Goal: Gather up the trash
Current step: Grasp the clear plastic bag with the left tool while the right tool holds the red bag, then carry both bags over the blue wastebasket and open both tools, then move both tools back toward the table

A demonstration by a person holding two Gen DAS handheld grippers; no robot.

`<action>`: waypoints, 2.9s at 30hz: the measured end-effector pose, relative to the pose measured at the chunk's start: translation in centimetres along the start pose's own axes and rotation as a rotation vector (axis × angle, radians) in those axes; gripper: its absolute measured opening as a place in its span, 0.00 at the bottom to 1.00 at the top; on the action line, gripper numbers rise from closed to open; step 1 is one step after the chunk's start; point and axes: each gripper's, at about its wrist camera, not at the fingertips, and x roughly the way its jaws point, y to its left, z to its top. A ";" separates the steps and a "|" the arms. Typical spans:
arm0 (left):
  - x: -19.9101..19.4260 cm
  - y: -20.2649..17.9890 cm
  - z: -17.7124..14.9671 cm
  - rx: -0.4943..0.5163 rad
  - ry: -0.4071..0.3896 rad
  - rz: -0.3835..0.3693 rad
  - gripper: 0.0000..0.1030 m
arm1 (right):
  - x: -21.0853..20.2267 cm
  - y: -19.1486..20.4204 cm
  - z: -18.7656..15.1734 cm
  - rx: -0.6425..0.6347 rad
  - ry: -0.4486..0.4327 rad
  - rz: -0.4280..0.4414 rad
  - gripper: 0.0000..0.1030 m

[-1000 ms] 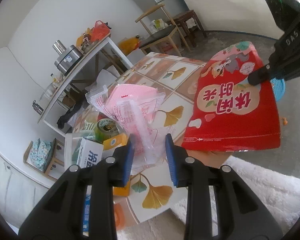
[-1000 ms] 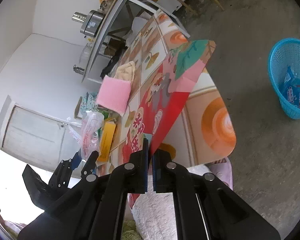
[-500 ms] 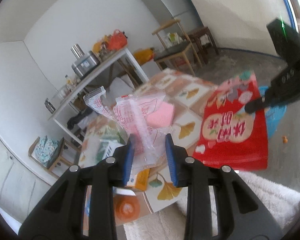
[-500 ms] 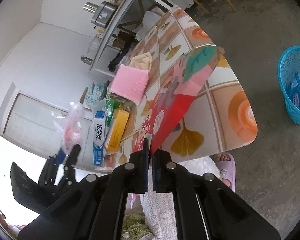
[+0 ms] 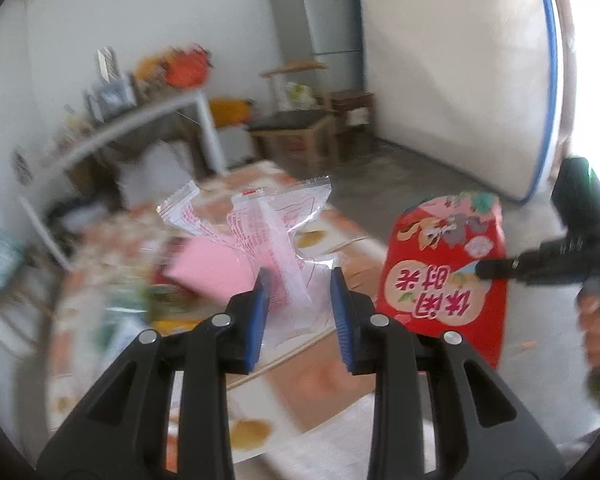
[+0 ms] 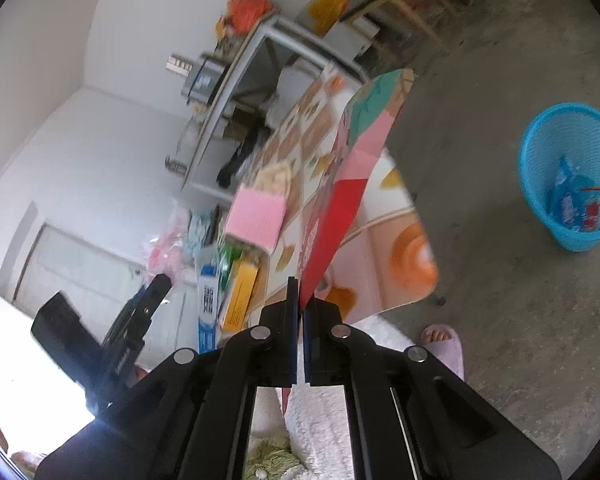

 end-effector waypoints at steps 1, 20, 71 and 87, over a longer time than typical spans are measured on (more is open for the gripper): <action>1.0 0.2 0.9 -0.027 0.019 -0.062 0.28 | -0.6 -0.3 0.1 0.007 -0.017 -0.003 0.02; 27.9 -20.3 8.7 0.122 0.503 -0.452 0.28 | -10.4 -13.0 7.0 0.111 -0.295 -0.503 0.02; 6.4 -5.0 -1.1 0.015 0.161 -0.373 0.78 | -6.8 -9.4 2.6 -0.093 -0.197 -0.648 0.64; -2.9 6.2 -9.5 -0.128 0.036 -0.133 0.81 | 7.7 7.7 2.1 -0.479 0.025 -0.408 0.73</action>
